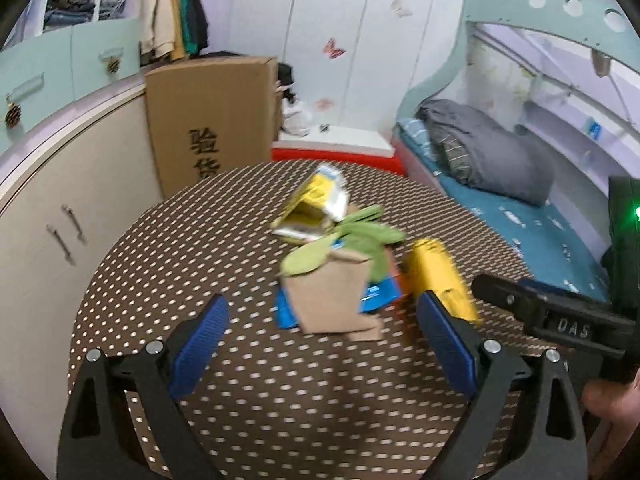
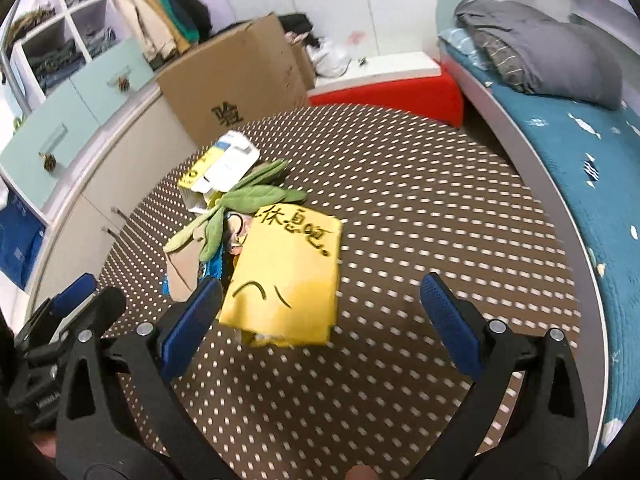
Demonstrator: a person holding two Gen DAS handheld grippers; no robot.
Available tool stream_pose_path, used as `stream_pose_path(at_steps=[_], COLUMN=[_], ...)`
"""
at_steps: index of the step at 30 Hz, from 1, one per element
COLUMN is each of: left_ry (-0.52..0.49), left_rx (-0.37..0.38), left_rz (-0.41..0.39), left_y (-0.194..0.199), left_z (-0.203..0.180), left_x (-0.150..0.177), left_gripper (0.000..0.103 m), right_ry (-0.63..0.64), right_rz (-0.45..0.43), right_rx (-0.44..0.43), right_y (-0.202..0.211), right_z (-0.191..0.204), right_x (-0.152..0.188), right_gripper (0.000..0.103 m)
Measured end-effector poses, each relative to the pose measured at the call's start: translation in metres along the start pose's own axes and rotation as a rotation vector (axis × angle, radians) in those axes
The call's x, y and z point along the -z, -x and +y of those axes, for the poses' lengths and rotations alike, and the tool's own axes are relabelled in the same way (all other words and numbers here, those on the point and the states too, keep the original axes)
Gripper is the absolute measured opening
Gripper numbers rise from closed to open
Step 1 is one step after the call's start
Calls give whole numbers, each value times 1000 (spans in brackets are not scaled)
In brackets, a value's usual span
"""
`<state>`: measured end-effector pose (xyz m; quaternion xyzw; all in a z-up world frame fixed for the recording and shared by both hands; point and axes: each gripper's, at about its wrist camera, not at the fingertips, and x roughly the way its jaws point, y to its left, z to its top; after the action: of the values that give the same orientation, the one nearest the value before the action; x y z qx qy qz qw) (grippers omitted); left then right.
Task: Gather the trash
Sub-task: 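Grasp the yellow paper with the right gripper while the left grasps the beige cloth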
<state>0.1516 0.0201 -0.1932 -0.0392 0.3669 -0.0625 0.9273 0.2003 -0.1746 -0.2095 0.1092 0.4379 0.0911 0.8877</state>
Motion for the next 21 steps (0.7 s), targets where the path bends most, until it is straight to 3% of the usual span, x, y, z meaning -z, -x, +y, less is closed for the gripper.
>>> stream_pose_path(at_steps=[2,3,4,6,10,15,18,19,21], left_ry=[13,15,12,-6,-65,-103,-95,-80,-53], left_rx=[-12,-16,-20,-25,-41,-15,7,23,42], left_rz=[19,26,33,43,75,108,122,134,137], left_y=[-9,-14,-19,-28,-51,-70,-76,-78,-78], left_z=[9,11,12,9,0,-6,-4,-2,4], left_x=[2,3,4,4,1,3,1,1,1], left_gripper=[93,93,93,93,93,92,69,51,39], right_ry=[-4,-6,-4,4,4,23,33,33,40], right_rz=[13,16,27,14,-6,-1,-4,-4,-9], right_rx=[-29,-43,-61,-55,-86,-95,-94,-95,-89], right_y=[-10,-14,-19,-19,-8,-2,-1,-1,0], right_z=[4,5,7,10,7,3,3,4,5], right_x=[0,1,2,4,4,7,8,8,8], right_gripper=[96,84,61,61,44,44,45,45,44])
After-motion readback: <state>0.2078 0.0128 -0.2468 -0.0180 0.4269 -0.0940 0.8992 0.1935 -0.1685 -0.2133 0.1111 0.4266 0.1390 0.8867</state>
